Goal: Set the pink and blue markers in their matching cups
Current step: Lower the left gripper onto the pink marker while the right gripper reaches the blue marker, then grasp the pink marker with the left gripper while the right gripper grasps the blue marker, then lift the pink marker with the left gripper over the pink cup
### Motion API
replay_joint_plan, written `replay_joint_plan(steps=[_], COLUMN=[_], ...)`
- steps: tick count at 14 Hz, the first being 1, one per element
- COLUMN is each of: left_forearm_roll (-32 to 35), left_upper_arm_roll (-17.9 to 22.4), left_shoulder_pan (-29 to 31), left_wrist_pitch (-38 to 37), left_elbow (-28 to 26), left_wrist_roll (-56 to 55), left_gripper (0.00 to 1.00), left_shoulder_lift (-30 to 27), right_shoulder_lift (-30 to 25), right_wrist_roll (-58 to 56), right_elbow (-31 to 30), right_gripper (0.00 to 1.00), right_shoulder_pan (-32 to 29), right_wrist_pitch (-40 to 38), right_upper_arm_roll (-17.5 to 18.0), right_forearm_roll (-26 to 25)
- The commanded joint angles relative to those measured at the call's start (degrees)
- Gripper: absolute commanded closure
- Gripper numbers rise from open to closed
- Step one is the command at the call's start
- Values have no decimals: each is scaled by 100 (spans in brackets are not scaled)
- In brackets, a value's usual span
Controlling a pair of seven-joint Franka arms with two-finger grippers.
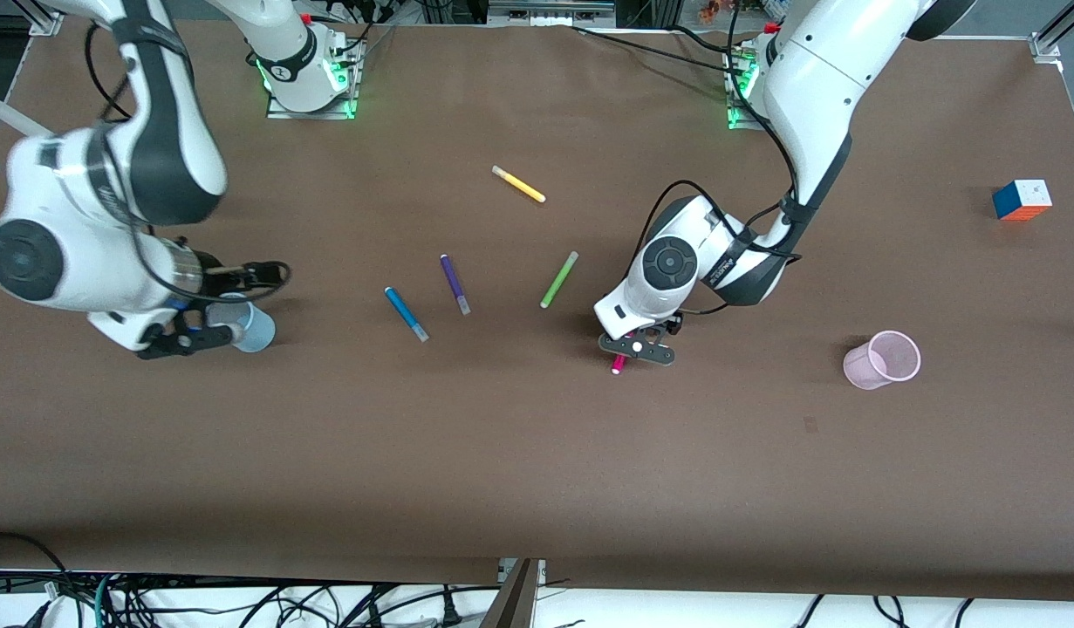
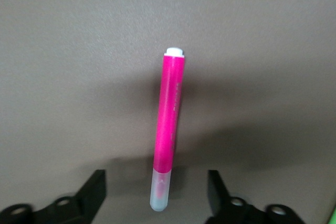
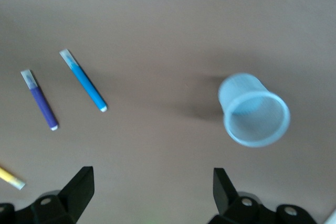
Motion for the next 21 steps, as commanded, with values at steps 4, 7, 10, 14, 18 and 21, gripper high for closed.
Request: replay_joint_plan(steps=[4,7,10,14,18,21], left_forearm_roll=[179,179,75,-321,-348,-129], left_upper_arm_roll=[27,18,0,-184,-167,-105], left_shoulder_pan=[-27,52,157,666,1044,1500], left_wrist_pitch=[95,16,-597,-1809,-3837,-4712], left_elbow=[-110,-110,-40,48,845,1243], left_wrist_roll=[-164,-226,-130,843,2205,3347], left_gripper=[88,100,100,100,100,100], left_shoulder_lift=[55,-15,-400,-1086,-1290,-1255], right_shoulder_lift=[608,899,1101,1347,1374,1374], right_wrist_roll=[-299,-704,-697,-723,-732,-732], right_elbow=[22,-39,-188,-416,-1022,-1277], right_gripper=[0,0,0,0,0,0], right_shoulder_pan=[643,846,1171,1347,1427,1427], right_wrist_pitch=[923,1301,1783,2417,3436,3884], right_upper_arm_roll=[-1,77,96,104,157,192], right_forearm_roll=[78,87,130,140,139,131])
